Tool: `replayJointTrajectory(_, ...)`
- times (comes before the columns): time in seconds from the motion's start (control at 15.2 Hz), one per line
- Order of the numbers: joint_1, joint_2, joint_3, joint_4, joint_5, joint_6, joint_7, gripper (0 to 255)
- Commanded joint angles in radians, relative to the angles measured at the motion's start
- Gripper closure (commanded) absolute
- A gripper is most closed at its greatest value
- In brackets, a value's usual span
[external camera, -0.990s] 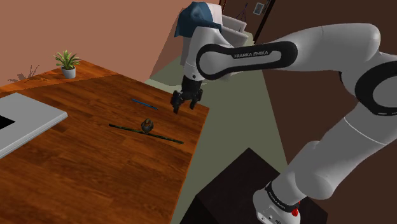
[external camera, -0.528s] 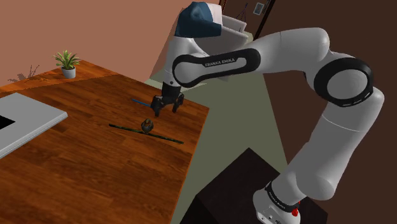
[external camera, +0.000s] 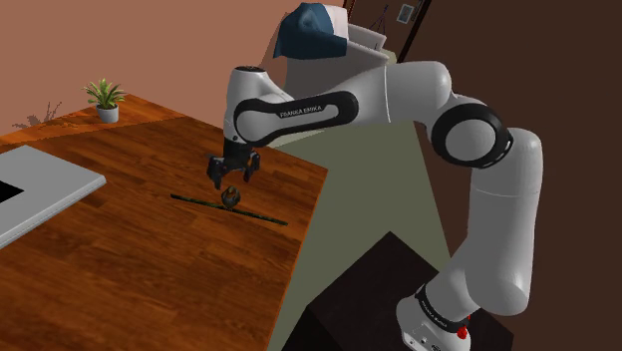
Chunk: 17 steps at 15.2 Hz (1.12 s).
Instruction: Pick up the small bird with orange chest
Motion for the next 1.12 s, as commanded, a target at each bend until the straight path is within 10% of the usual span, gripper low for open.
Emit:
replayJointTrajectory(0.0,0.005,0.024,-0.002,0.009,-0.005,0.015,0.004,0)
replayJointTrajectory(0.46,0.008,0.06,-0.007,-0.011,-0.011,0.072,0.005,0)
replayJointTrajectory(0.53,0.008,0.061,-0.007,-0.01,-0.011,0.071,0.005,255)
replayJointTrajectory(1.06,0.009,0.061,-0.007,-0.011,-0.012,0.072,0.006,255)
